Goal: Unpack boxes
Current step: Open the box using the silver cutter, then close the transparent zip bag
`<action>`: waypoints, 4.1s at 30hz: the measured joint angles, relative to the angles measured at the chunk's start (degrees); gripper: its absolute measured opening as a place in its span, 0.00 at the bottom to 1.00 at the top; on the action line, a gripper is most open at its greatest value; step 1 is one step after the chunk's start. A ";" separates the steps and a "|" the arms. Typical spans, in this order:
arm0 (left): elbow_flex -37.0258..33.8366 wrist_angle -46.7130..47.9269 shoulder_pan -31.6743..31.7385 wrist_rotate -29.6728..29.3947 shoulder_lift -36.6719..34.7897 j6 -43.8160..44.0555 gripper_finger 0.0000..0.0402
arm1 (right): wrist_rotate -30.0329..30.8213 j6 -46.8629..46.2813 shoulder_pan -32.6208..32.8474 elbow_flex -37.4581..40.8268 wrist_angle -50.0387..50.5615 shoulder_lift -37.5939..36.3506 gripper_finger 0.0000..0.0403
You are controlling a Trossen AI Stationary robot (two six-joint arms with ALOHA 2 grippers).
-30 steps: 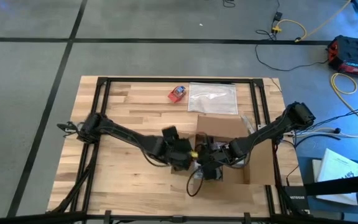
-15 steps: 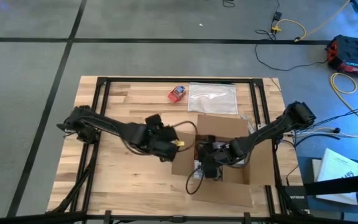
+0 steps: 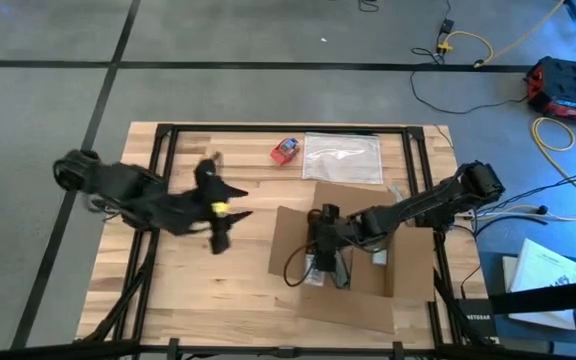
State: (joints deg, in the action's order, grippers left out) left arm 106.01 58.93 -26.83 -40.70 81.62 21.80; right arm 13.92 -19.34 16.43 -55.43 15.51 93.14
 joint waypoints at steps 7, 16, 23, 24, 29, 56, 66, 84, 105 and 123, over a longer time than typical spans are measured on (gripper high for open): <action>-3.87 -15.73 -6.37 0.09 -10.76 -11.21 0.46 | -5.03 -0.63 -3.56 0.01 -13.43 4.76 0.43; -32.67 -38.32 -8.28 17.97 -31.21 -10.13 0.46 | -5.44 -2.72 -3.48 -5.44 -21.67 12.62 0.43; -59.39 -58.12 -2.94 32.40 -47.31 -3.50 0.46 | -6.90 -2.37 -4.41 -22.67 -20.32 25.19 0.43; -61.92 -59.01 -2.38 33.41 -49.17 -2.54 0.46 | -7.14 -1.89 -4.81 -26.02 -19.17 27.18 0.43; -69.04 -58.21 0.14 34.23 -56.54 -1.20 0.46 | -10.46 0.65 -7.38 -43.93 -14.36 36.23 0.43; -70.04 -49.11 9.00 36.22 -33.15 -12.76 0.46 | 8.46 -1.56 -10.06 -77.20 55.16 37.00 0.43; -69.98 -55.20 15.58 37.33 -20.13 -5.69 0.46 | 16.57 -5.55 -9.30 -76.72 74.35 30.47 0.43; -69.98 -55.35 26.43 33.95 -8.47 -28.39 0.46 | 18.79 -2.30 -8.94 -76.73 74.51 19.11 0.43; -66.55 -25.38 36.77 20.35 -11.23 -35.71 0.46 | 30.51 5.35 -14.46 -74.83 74.40 14.57 0.43; -65.91 -21.35 34.44 24.09 -30.99 -3.81 0.46 | 10.38 9.07 -36.95 -41.61 66.49 1.99 0.43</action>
State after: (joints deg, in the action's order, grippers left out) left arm 40.10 37.57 7.61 -16.62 50.63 17.99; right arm 24.30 -10.27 -20.52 -97.05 82.00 95.13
